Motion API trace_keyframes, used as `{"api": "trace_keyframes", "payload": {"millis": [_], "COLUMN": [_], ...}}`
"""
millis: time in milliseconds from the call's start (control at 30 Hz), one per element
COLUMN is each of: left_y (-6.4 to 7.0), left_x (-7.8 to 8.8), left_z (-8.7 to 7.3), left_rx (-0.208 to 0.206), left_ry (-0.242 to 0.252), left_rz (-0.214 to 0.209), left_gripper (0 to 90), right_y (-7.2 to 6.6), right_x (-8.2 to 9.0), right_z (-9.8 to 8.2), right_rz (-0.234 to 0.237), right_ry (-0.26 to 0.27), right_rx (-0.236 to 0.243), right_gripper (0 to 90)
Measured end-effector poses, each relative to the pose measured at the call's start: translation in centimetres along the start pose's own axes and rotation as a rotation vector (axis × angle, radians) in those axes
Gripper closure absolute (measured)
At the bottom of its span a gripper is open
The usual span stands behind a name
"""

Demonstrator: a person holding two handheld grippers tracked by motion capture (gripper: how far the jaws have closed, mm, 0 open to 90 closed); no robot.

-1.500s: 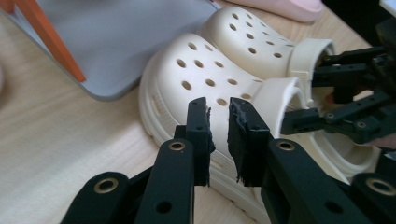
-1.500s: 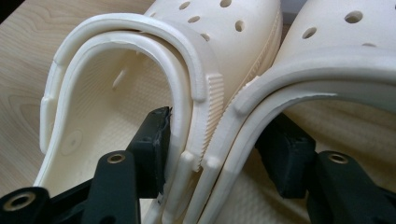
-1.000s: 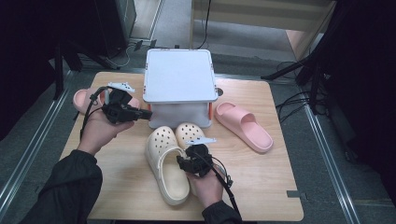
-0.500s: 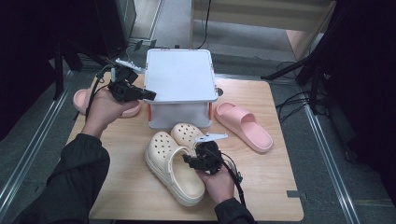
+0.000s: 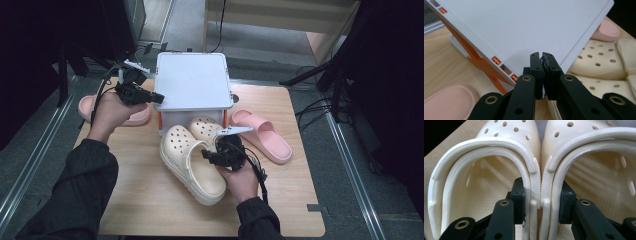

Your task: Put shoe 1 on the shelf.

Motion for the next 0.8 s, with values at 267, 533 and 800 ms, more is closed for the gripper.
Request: {"api": "trace_keyframes", "payload": {"millis": [267, 533, 800], "left_y": [0.0, 0.1, 0.3], "left_x": [0.0, 0.0, 0.0], "left_z": [-0.1, -0.1, -0.2], "left_rx": [0.006, 0.004, -0.013], "left_ry": [0.0, -0.002, -0.002], "left_rz": [0.005, 0.012, 0.013], "left_gripper": [88.1, 88.9, 88.9], "right_y": [1.9, 3.4, 4.4], "right_x": [-2.9, -5.7, -7.7], "right_z": [2.3, 4.4, 5.8], "right_rz": [-0.037, -0.072, -0.107], "right_ry": [-0.01, 0.0, 0.019], "right_rx": [0.005, -0.013, -0.043], "right_gripper": [66.3, 66.3, 66.2]}}
Point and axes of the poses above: each handheld gripper's, and its own axes: x roughly backward along the jaws, z roughly out of its top, y roughly to its right, the point moved 10 cm from there along -x, roughly forward along the jaws, and after that the axes turned 1 degree about y, right-handed, at the moved point
